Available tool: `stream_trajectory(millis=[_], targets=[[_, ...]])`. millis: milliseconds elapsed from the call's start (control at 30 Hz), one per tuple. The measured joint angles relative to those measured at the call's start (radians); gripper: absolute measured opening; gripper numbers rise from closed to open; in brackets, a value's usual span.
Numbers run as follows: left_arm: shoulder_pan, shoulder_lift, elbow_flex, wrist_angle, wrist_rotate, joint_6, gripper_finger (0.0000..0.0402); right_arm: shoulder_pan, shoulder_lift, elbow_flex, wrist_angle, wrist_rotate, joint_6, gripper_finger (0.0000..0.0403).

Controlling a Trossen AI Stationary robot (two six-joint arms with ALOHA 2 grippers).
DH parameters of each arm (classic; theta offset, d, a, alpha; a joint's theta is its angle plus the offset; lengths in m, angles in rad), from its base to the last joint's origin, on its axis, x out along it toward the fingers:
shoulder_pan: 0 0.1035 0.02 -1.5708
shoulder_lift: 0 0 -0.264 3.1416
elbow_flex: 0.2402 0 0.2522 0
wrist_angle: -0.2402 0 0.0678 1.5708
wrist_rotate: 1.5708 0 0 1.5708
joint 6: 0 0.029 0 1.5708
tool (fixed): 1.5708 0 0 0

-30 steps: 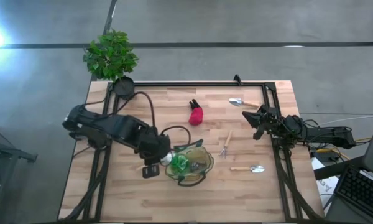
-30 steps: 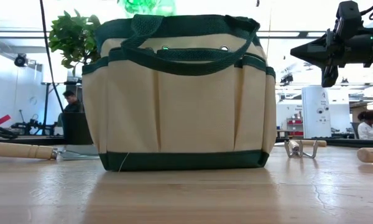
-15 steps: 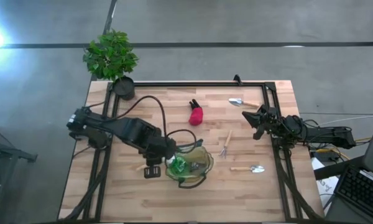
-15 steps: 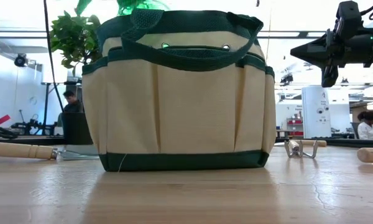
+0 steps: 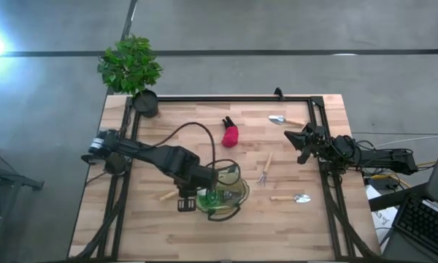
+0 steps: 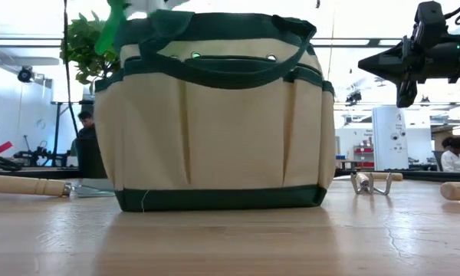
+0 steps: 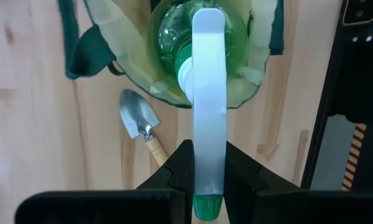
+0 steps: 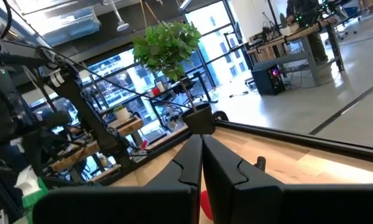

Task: Pick & Place Garden tools in Gardening bag
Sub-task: Put the spray bottle into the gardening bag, then put the gloves into the gardening bag

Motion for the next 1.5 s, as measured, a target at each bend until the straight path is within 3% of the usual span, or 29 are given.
stream_trajectory(millis=[467, 800, 1233, 1333, 1500], targets=[[0.002, 0.052, 0.0, 0.0, 0.013, 0.027, 0.0053, 0.0, 0.0, 0.0, -0.003, 0.0, -0.008, 0.0008], [0.002, 0.058, 0.0, 0.018, 0.014, 0.027, 0.0159, 0.0, 0.0, 0.0, -0.004, 0.0, -0.008, 0.0008], [0.013, 0.019, 0.007, -0.013, 0.069, -0.086, 0.0176, 0.0, 0.001, 0.0, -0.008, -0.029, 0.065, 0.0008], [0.014, -0.016, 0.006, -0.022, 0.031, -0.086, 0.0174, 0.0, 0.006, 0.0, -0.028, -0.061, 0.107, 0.0008], [0.009, -0.105, 0.005, -0.032, -0.18, -0.083, 0.0168, 0.0, 0.048, 0.004, -0.025, -0.054, 0.121, 0.0008]])
